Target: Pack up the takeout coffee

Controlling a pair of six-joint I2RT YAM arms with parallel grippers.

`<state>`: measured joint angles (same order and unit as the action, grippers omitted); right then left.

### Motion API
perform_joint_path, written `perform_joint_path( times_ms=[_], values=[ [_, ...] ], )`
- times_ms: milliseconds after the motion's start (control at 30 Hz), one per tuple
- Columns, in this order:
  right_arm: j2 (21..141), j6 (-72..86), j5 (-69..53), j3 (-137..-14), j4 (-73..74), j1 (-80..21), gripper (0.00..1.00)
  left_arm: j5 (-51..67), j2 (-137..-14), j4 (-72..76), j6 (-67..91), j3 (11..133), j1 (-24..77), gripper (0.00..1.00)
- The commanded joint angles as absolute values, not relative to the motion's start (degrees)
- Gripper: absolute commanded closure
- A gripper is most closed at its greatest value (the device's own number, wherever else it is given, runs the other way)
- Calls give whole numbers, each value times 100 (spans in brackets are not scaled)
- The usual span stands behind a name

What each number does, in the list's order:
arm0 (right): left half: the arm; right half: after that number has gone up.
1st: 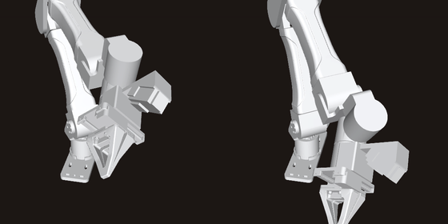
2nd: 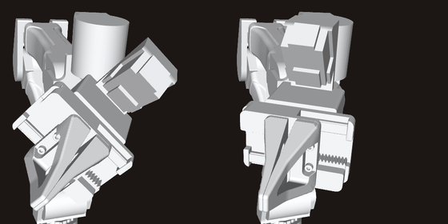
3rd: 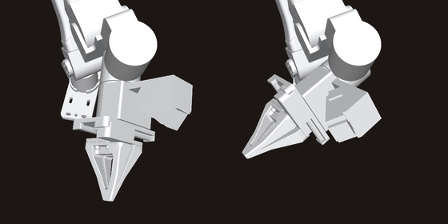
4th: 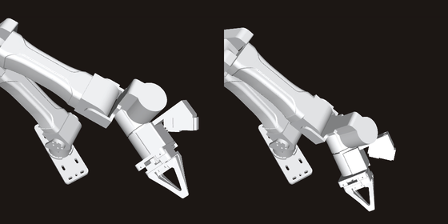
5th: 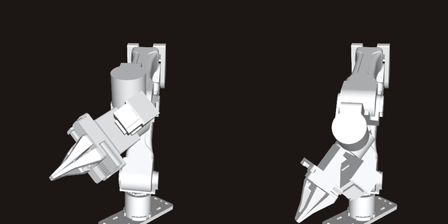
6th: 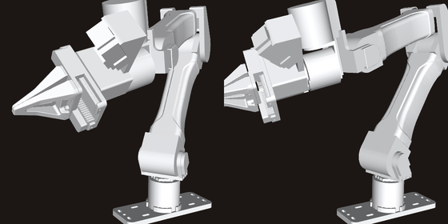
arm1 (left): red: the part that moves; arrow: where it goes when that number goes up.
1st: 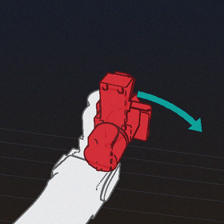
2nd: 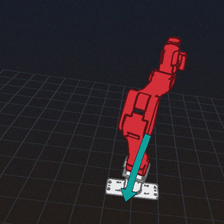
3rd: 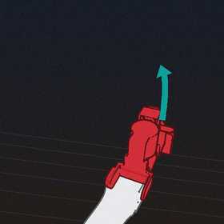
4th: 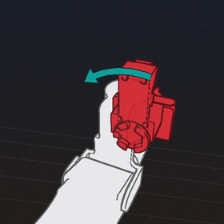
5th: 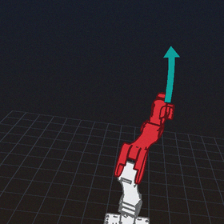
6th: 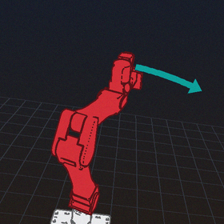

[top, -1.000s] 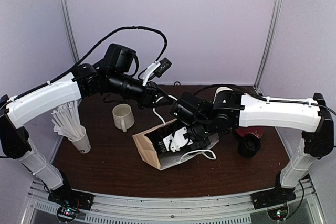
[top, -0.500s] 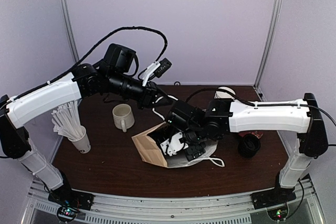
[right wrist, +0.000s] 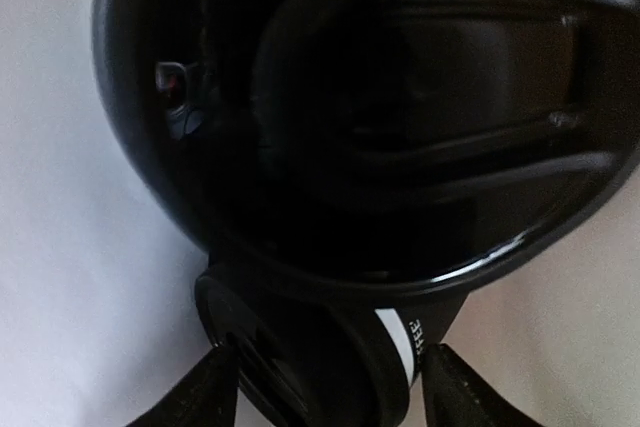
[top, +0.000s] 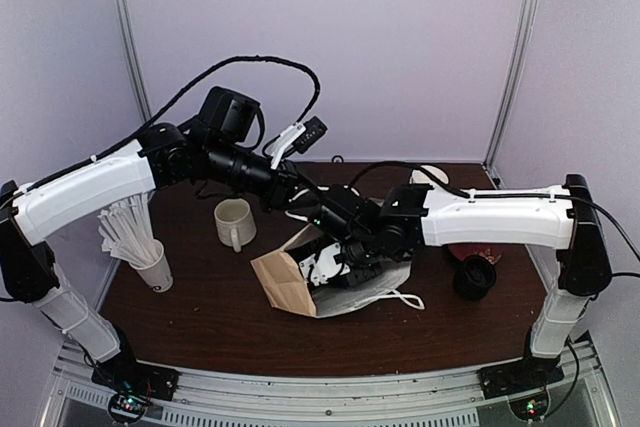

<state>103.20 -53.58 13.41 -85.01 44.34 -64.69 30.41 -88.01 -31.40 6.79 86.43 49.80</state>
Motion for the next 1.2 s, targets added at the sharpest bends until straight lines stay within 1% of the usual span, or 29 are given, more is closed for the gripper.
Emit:
perform_joint_path(
  times_ms=[0,67,133,200,433,500,600,767,933,1167],
  values=[
    [10360,-5150,1024,-8816,5112,-6395,44,3026,-8595,-3068,606,8537,4956,100],
    [10298,-5089,880,-8910,5317,-6391,52,3026,-8576,-3059,615,8519,4956,100],
    [10234,-5044,765,-8965,5458,-6405,57,3025,-8552,-3052,615,8493,4955,100],
    [10179,-5021,702,-8980,5544,-6403,67,2994,-8539,-3050,615,8469,4957,100],
    [10099,-4955,596,-9084,5817,-6409,73,2976,-8544,-3050,589,8433,4955,100],
    [10101,-4988,629,-9010,5766,-6407,76,2971,-8556,-3049,589,8424,4957,100],
    [10137,-4973,604,-9055,5864,-6410,78,2962,-8575,-3050,589,8429,4957,100],
    [9943,-4902,493,-9531,6401,-6479,79,2854,-8618,-3168,503,8457,4947,100],
    [9578,-4740,122,-9927,6854,-6544,79,2564,-8619,-3339,305,8479,4948,100],
    [9540,-4356,-423,-10507,7304,-6546,79,2170,-8634,-3453,72,8615,4948,100]
  ],
)
